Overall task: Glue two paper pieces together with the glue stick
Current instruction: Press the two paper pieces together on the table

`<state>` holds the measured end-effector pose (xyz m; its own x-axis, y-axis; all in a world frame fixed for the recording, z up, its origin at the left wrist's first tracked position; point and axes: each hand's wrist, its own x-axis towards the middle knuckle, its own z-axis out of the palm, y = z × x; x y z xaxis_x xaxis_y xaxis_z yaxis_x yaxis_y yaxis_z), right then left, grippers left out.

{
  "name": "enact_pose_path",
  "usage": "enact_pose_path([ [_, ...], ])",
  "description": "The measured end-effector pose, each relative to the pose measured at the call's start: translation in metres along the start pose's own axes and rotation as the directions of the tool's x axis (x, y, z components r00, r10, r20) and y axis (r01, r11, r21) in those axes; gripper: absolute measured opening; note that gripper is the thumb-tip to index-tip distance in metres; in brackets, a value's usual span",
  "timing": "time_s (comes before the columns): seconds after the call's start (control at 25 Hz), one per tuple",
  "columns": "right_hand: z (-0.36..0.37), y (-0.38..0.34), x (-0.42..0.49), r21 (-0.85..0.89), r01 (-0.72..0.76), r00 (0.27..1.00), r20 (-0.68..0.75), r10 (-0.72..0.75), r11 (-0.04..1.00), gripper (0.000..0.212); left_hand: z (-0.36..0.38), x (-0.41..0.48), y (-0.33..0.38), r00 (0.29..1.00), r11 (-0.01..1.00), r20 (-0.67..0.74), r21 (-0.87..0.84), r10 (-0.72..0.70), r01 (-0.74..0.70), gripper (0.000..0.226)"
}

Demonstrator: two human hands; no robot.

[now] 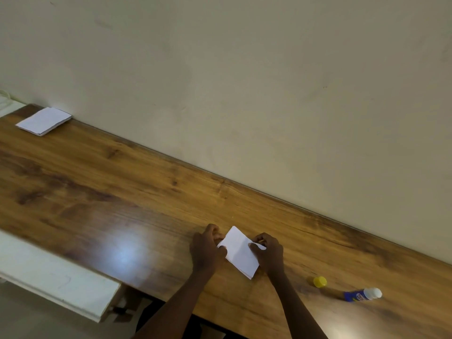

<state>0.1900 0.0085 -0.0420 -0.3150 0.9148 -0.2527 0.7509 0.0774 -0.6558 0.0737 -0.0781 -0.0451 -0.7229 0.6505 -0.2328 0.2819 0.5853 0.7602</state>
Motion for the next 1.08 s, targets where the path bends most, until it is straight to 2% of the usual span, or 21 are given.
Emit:
enact_pose_path([
  [0.2, 0.009, -0.001, -0.008, -0.019, -0.007, 0.998, -0.07, 0.005, 1.0, 0.016, -0.001, 0.003, 0.012, 1.0, 0.994, 0.013, 0.106, -0.028, 0.027, 0.044],
  [0.44, 0.015, 0.008, -0.013, -0.221, -0.011, 0.977, -0.211, -0.037, 0.975, 0.019, 0.002, 0.007, 0.016, 0.994, 0.982, 0.09, 0.181, -0.063, 0.046, 0.034],
  [0.68, 0.018, 0.007, -0.022, -0.357, 0.099, 0.97, -0.176, -0.171, 0.929, 0.021, 0.003, 0.009, 0.02, 0.982, 0.961, 0.182, 0.278, -0.058, 0.005, 0.034],
  [0.84, 0.015, 0.014, -0.034, -0.316, 0.152, 0.968, -0.143, -0.206, 0.937, 0.028, 0.002, 0.011, 0.019, 0.978, 0.956, 0.201, 0.292, -0.049, -0.012, 0.036],
  [0.92, 0.015, 0.021, -0.041, -0.325, 0.141, 0.971, -0.138, -0.194, 0.935, 0.031, 0.002, 0.012, 0.019, 0.979, 0.951, 0.201, 0.307, -0.047, -0.017, 0.036],
  [1.08, 0.014, 0.027, -0.051, -0.335, 0.034, 0.966, -0.23, -0.116, 0.942, 0.028, 0.002, 0.013, 0.019, 0.98, 0.957, 0.193, 0.29, -0.043, -0.015, 0.035],
])
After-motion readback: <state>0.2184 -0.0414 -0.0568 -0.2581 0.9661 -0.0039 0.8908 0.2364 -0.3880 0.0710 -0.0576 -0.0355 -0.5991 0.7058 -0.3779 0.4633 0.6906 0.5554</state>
